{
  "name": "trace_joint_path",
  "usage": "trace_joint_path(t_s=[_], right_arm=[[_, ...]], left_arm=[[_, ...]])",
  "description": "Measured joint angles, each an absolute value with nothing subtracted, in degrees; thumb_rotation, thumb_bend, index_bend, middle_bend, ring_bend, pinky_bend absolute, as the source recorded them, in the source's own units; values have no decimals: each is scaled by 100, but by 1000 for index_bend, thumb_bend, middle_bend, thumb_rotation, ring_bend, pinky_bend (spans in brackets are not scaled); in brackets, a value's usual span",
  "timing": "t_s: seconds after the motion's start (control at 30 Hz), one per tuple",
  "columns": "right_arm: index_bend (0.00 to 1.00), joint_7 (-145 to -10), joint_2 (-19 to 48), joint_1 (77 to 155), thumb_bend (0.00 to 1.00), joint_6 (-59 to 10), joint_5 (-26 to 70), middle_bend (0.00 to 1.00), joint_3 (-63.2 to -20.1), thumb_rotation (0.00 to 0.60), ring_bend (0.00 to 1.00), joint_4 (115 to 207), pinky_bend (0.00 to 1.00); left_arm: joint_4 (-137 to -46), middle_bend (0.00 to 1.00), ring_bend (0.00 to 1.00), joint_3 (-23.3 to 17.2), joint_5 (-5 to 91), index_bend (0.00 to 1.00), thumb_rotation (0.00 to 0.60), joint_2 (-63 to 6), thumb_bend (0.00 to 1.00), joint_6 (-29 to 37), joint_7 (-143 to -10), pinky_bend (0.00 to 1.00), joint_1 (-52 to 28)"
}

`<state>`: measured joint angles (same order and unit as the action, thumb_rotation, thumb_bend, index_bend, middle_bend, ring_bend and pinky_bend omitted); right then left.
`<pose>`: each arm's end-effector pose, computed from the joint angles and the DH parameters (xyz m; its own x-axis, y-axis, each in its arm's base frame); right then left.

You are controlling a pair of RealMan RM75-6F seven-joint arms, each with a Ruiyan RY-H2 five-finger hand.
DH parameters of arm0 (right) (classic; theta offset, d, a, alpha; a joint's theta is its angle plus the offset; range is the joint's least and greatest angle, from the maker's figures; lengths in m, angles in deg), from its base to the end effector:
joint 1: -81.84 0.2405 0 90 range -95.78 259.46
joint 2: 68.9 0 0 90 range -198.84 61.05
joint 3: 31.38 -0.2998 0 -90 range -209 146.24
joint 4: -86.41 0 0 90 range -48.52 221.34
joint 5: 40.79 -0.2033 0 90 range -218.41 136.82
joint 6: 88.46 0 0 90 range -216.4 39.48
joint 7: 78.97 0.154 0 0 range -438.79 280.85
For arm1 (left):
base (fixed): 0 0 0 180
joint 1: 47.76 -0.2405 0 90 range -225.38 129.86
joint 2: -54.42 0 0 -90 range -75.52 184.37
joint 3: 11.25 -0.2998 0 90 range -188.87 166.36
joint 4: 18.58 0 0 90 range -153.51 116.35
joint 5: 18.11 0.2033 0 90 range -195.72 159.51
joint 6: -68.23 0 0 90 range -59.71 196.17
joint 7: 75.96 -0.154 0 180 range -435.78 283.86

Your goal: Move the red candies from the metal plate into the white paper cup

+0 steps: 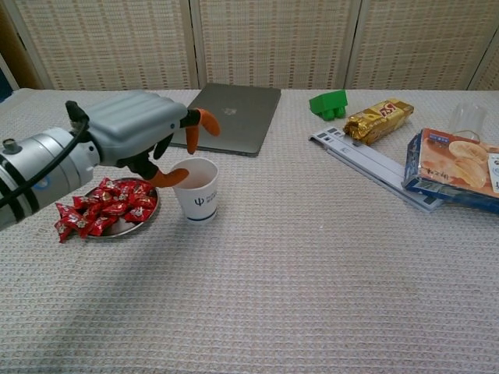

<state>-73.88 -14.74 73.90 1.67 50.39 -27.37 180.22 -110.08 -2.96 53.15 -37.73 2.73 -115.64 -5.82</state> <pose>-0.3699 -0.0892 0.2340 0.4378 -0.1304 0.8896 -0.8847 0.1135 0.4521 -0.1306 0.3459 -0.0183 0.6046 -0.0065 0.7965 0.6832 -0.5100 -0.5227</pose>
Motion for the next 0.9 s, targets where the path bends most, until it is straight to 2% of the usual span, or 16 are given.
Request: trace_joint_path(t_s=[0.1,0.2,0.33,0.4,0.63,0.9], right_arm=[[0,-7379,-1477,7379,60,198,5095,0,-2718,600,0,18019,0],[0,-7366,-1480,7358,60,260,5163,0,-2699,600,0,18014,0],[0,-7368,-1476,7337,60,316,5256,0,-2670,600,0,18008,0],[0,-7379,-1470,7336,59,318,5292,0,-2655,600,0,18006,0],[0,-7398,-1463,7334,60,336,5362,0,-2625,600,0,18005,0],[0,-7416,-1454,7339,60,325,5361,0,-2623,600,0,18001,0]], left_arm=[[-11258,336,584,-496,5492,197,600,-3481,382,41,-11414,1000,-830],[-11339,260,584,-728,5553,178,600,-3248,376,-128,-11285,1000,-1111],[-11187,166,599,-989,5434,134,600,-3145,370,-190,-11099,1000,-1437],[-11058,149,606,-1038,5362,126,600,-3148,372,-173,-11028,1000,-1516],[-10543,139,623,-1096,5147,123,600,-3308,371,-74,-10969,1000,-1688],[-10482,162,645,-1085,4857,145,600,-3325,367,131,-11213,1000,-1753]])
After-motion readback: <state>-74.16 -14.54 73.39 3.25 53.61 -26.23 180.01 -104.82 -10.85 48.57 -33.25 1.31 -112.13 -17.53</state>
